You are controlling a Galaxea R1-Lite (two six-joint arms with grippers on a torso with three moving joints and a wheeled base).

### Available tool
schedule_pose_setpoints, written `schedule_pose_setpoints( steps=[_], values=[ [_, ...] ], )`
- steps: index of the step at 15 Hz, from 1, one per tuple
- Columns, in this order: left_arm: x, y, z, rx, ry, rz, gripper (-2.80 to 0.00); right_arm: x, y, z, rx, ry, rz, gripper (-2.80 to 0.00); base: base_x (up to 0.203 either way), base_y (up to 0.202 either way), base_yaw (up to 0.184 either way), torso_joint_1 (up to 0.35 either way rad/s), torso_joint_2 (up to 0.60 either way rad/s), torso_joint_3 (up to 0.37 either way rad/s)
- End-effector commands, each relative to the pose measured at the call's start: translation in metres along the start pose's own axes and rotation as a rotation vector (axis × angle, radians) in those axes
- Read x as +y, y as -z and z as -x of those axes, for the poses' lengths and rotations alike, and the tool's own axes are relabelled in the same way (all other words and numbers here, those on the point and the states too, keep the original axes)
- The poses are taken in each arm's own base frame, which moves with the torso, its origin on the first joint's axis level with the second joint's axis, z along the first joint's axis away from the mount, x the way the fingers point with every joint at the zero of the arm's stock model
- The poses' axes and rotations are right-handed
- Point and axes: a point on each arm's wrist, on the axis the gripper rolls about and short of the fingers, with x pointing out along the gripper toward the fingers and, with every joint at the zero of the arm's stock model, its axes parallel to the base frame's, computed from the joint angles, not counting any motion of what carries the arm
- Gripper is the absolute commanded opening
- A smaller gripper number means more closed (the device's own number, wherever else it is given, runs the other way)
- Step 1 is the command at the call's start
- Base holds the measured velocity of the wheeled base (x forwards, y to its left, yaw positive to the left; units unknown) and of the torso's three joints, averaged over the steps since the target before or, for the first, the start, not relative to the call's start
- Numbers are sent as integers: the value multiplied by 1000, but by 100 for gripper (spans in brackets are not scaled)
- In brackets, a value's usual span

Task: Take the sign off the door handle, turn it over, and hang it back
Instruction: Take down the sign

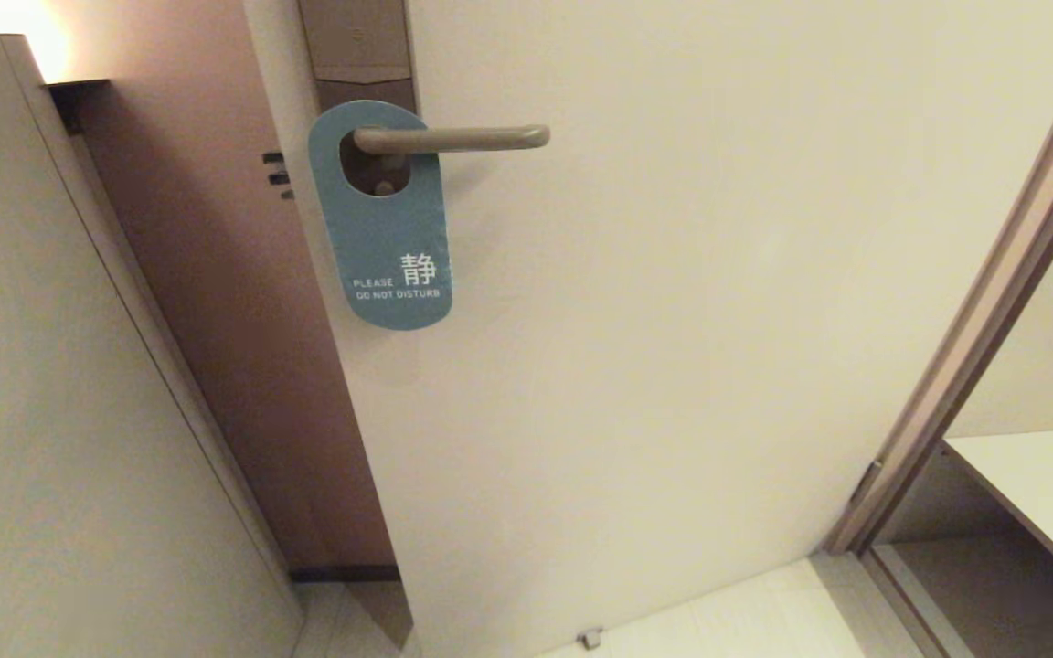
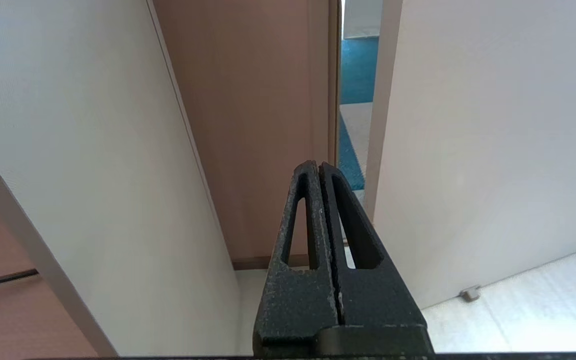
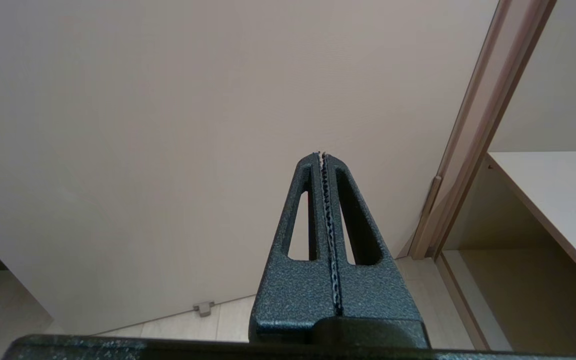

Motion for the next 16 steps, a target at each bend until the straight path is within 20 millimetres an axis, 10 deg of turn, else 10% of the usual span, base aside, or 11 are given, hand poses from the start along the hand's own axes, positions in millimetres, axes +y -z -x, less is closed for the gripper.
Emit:
schedule_pose_setpoints(
  steps=[1, 16],
  values=[
    [0, 0, 0, 0, -1, 8, -280, 0, 0, 0, 0, 1, 0, -280, 0, 0, 0, 0, 0, 0],
    [0, -13, 3, -76, 43, 3, -280, 0, 0, 0, 0, 1, 0, -280, 0, 0, 0, 0, 0, 0]
  ],
)
